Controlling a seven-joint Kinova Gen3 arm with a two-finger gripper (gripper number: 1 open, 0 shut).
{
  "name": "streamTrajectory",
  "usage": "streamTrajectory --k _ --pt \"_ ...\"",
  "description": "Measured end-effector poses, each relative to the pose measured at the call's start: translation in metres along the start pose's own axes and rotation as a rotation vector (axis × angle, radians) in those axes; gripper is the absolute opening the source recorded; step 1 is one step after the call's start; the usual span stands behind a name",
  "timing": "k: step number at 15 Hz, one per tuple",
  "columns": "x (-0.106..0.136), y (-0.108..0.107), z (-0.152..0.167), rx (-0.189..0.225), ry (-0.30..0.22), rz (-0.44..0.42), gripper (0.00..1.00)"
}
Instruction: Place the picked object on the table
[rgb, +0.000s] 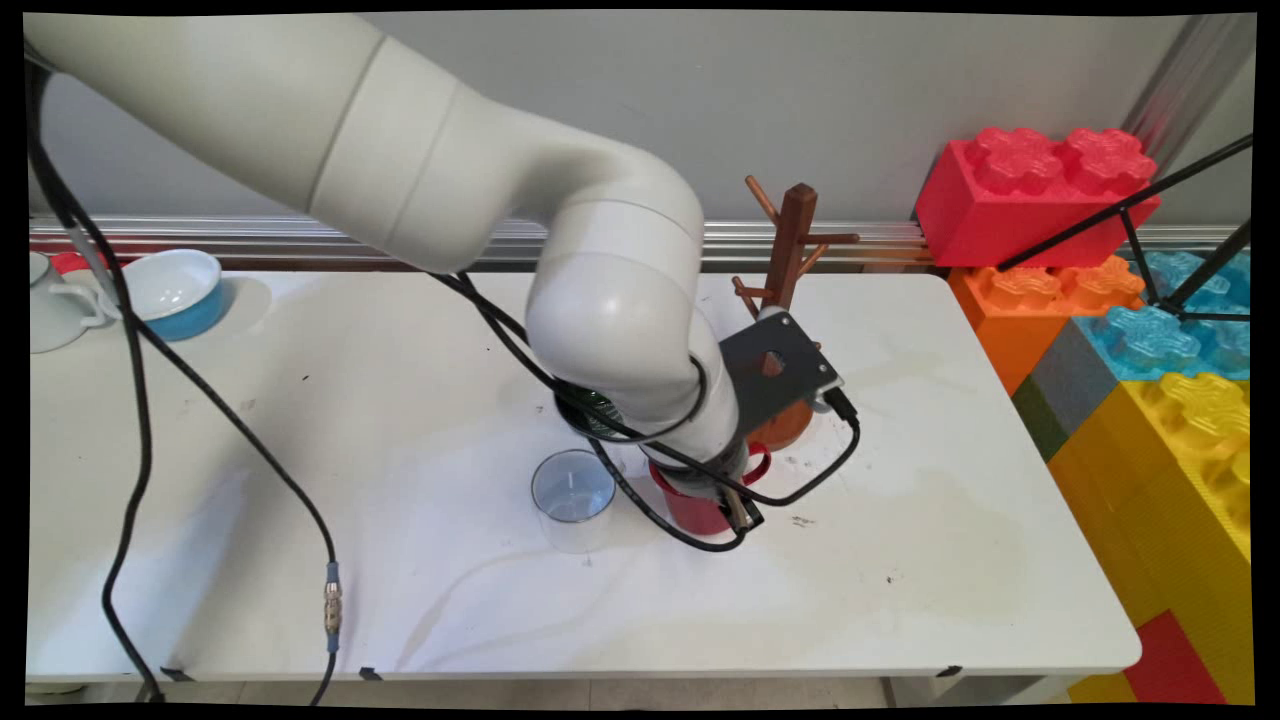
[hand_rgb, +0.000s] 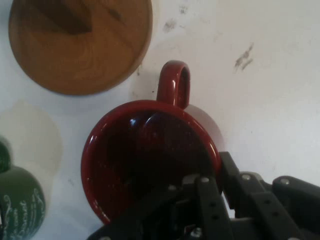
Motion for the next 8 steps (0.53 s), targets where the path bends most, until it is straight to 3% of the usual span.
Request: streamTrajectory --k 3,4,8 --pt "0.0035 0.005 0.0061 0.007 -0.003 -0.009 0.0" --pt "0.0041 0.0061 0.0076 0.01 -0.004 -0.012 1.0" --pt "0.0045 0.0081 0.0123 0.013 -0.005 -0.028 1.0"
